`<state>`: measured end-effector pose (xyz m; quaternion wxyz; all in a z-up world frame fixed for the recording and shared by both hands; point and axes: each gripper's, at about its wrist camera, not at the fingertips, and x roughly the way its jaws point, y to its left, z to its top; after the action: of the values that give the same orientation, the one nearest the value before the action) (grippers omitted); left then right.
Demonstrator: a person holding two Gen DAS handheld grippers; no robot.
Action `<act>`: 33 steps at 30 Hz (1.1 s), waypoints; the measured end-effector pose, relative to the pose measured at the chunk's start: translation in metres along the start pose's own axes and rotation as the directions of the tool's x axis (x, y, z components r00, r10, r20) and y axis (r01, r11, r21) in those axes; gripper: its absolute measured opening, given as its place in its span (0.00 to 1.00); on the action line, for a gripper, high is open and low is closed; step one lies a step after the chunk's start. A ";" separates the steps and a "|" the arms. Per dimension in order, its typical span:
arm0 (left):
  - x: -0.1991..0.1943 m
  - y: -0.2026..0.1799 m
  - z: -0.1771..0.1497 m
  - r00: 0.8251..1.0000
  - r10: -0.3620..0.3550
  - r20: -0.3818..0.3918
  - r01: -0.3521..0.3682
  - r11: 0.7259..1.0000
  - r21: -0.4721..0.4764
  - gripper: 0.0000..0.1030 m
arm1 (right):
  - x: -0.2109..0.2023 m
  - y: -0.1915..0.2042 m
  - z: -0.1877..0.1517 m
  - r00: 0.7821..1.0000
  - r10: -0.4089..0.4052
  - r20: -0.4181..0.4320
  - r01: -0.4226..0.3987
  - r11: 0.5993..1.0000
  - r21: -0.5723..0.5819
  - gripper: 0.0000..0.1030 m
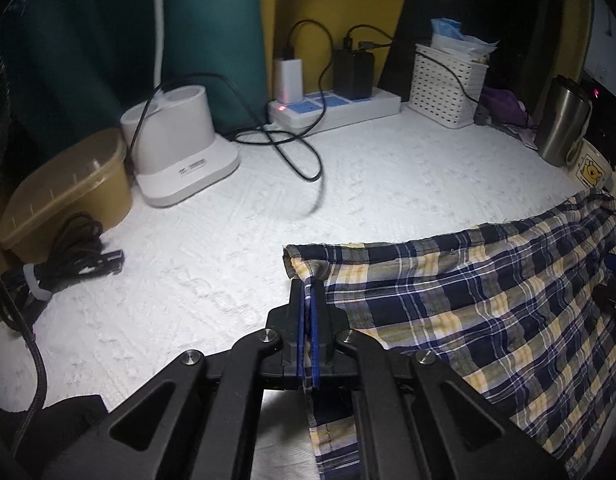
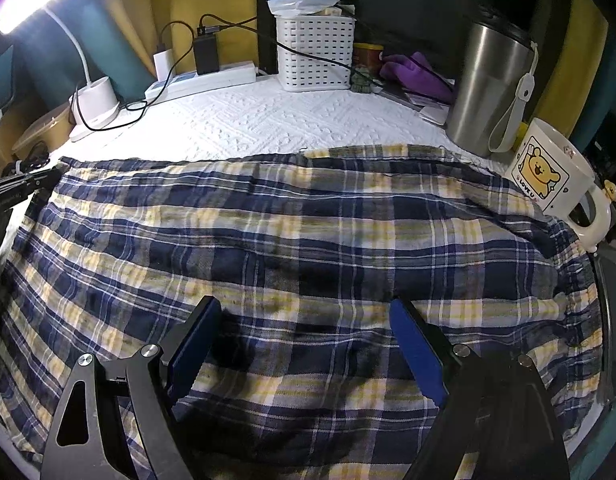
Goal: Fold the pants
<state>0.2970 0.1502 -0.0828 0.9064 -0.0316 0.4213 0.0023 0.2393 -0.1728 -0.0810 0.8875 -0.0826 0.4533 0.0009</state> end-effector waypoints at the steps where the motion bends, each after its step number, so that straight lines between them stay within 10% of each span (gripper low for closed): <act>1: 0.001 0.002 -0.001 1.000 -0.001 -0.004 0.001 1.000 -0.007 0.02 | 0.000 0.002 0.001 1.000 0.000 0.000 0.000 1.000 -0.003 0.84; 14: -0.008 0.010 0.008 1.000 0.011 -0.016 -0.012 0.999 -0.040 0.04 | 0.002 0.007 -0.003 1.000 -0.003 0.003 0.003 1.000 -0.019 0.84; 21: -0.042 -0.014 0.024 0.997 -0.047 0.064 0.048 0.999 -0.011 0.36 | 0.006 0.002 0.011 0.999 -0.007 0.041 0.008 1.000 -0.019 0.84; 33: 0.033 -0.075 0.025 0.984 -0.126 -0.124 0.138 0.986 0.098 0.36 | 0.050 -0.002 0.048 0.999 -0.013 -0.040 0.013 1.000 -0.001 0.84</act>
<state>0.3399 0.0763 -0.0875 0.8786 -0.0111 0.4704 -0.0821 0.3074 -0.1710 -0.0935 0.8783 -0.0857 0.4703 -0.0066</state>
